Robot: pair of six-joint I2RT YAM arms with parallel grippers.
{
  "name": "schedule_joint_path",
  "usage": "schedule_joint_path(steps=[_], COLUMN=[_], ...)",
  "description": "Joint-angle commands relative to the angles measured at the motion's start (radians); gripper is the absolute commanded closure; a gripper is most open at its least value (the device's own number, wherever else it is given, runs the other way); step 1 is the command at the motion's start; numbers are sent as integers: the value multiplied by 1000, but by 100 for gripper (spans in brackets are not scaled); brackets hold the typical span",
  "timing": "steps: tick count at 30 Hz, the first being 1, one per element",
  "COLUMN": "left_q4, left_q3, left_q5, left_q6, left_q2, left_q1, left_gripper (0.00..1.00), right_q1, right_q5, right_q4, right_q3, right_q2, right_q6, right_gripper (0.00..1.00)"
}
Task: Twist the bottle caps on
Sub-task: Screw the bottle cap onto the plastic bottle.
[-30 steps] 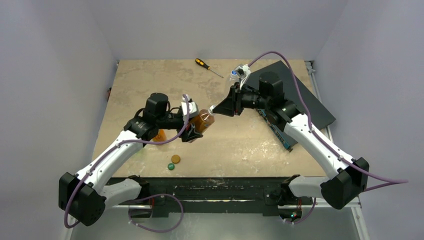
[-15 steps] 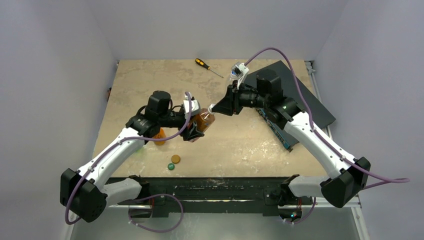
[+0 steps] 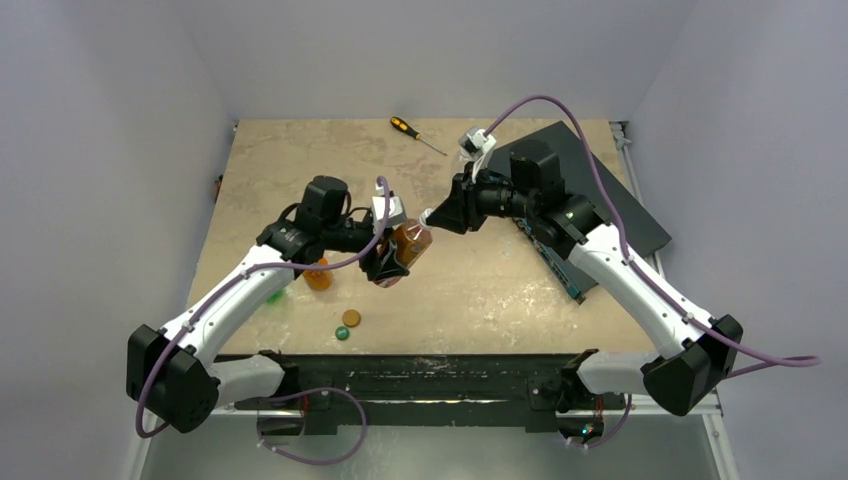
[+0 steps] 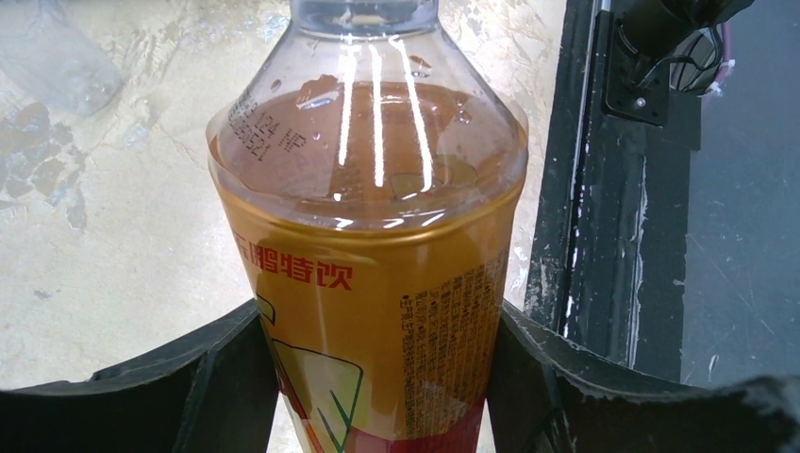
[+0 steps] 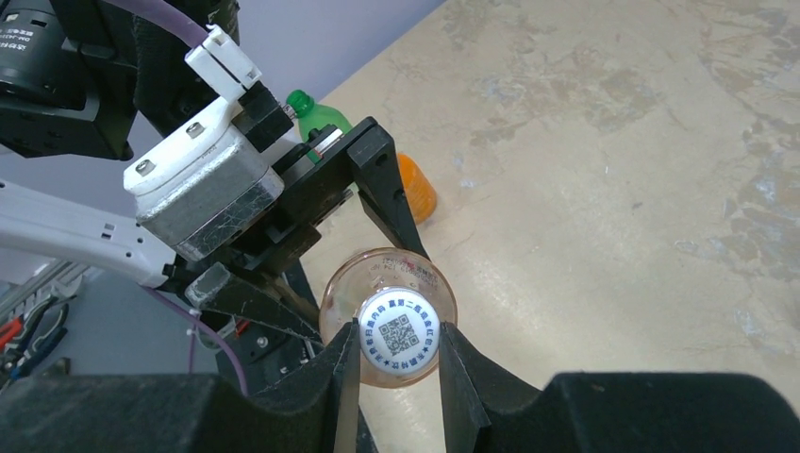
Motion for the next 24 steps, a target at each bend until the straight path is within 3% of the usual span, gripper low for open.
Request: schedule_joint_path(steps=[1, 6, 18, 24], left_q4=[193, 314, 393, 641], left_q3=[79, 19, -4, -105], left_q5=[56, 13, -381, -665], left_q6=[-38, -54, -32, -42], left_q2=[-22, -78, -81, -92], left_q1=[-9, -8, -90, -212], left_gripper=[100, 100, 100, 100], right_q1=[39, 39, 44, 45], right_q5=[-100, -208, 63, 159], right_q4=[-84, -10, -168, -170], right_q3=[-28, -50, 41, 50], right_q2=[-6, 11, 147, 193], right_q6=[-10, 63, 186, 318], right_gripper=[94, 92, 92, 92])
